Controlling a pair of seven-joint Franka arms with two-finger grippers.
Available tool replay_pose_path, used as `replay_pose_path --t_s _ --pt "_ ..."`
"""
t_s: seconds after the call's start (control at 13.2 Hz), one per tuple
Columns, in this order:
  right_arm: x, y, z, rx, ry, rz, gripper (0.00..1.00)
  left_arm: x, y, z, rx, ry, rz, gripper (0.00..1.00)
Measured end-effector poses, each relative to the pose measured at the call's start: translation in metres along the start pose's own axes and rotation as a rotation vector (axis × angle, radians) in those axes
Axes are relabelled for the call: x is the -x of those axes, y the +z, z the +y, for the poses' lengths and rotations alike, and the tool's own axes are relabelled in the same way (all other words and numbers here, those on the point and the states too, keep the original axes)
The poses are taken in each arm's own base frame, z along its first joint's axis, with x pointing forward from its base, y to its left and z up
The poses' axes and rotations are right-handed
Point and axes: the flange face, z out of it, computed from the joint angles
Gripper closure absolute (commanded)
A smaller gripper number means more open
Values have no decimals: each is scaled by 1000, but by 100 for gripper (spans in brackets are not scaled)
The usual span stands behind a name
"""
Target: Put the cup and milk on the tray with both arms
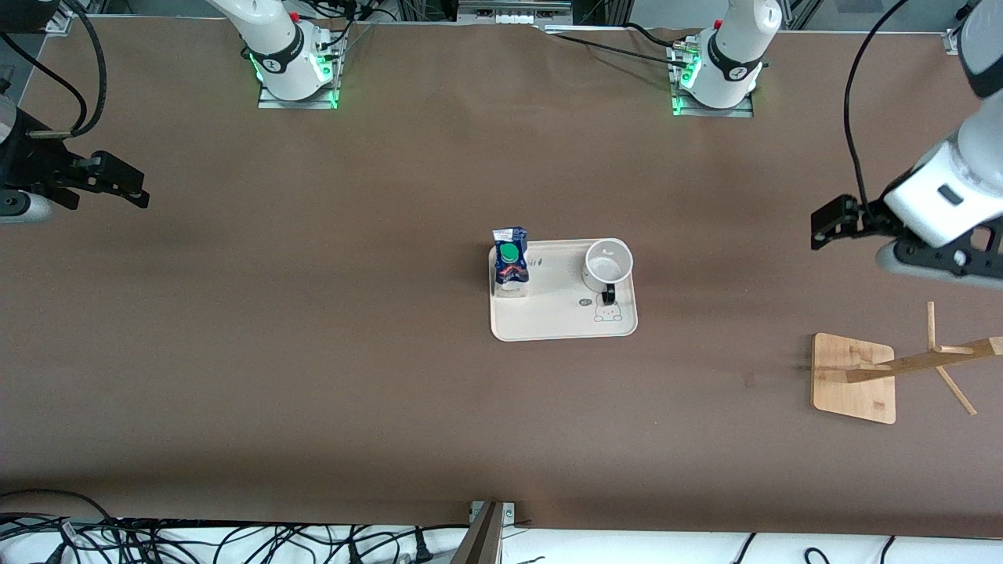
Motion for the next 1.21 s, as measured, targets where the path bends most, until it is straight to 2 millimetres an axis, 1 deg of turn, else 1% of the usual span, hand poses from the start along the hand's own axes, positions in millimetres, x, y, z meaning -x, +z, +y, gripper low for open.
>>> replay_pose_path --t_s 0.08,0.15,0.23,0.45,0.83,1.21 --pt "0 0 1 3 1 0 0 19 -7 1 -8 -32 6 0" --pt "0 0 2 9 2 -1 0 34 -10 0 -14 -51 8 0" --pt "0 0 3 16 2 -2 0 42 -8 -4 -17 -68 13 0" --pt "0 0 4 18 3 -3 0 41 7 -18 -17 -93 17 0" --pt "1 1 3 18 3 -6 0 40 11 -18 -17 -91 6 0" --pt "1 1 2 18 0 -12 0 40 11 -12 -17 -82 2 0"
